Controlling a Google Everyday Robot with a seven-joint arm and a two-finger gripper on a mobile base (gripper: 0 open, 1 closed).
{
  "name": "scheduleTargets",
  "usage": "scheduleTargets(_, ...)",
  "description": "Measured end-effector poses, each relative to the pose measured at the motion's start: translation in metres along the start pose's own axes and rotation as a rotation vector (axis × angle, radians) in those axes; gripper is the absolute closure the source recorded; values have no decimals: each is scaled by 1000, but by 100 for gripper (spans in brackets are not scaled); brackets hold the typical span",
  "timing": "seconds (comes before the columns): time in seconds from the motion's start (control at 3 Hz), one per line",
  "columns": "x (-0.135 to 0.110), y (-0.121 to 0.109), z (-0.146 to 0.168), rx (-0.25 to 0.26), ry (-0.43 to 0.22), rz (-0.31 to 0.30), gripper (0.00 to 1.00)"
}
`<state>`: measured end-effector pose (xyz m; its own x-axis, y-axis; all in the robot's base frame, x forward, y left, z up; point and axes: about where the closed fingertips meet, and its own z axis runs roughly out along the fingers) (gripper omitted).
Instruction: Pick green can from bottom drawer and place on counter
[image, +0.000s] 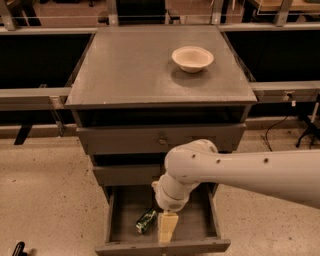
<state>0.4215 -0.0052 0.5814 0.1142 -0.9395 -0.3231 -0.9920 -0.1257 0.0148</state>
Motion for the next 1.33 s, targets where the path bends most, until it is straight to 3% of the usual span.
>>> scheduleTargets(0.33,-4,-16,47,74,45,-35,0)
scheduleTargets(0.67,-28,-25,59,183,7,-93,0)
scheduleTargets(1.0,-43,-36,57,236,-51,-101,0)
scheduleTargets(1.33,-23,-40,67,249,-27,-93,0)
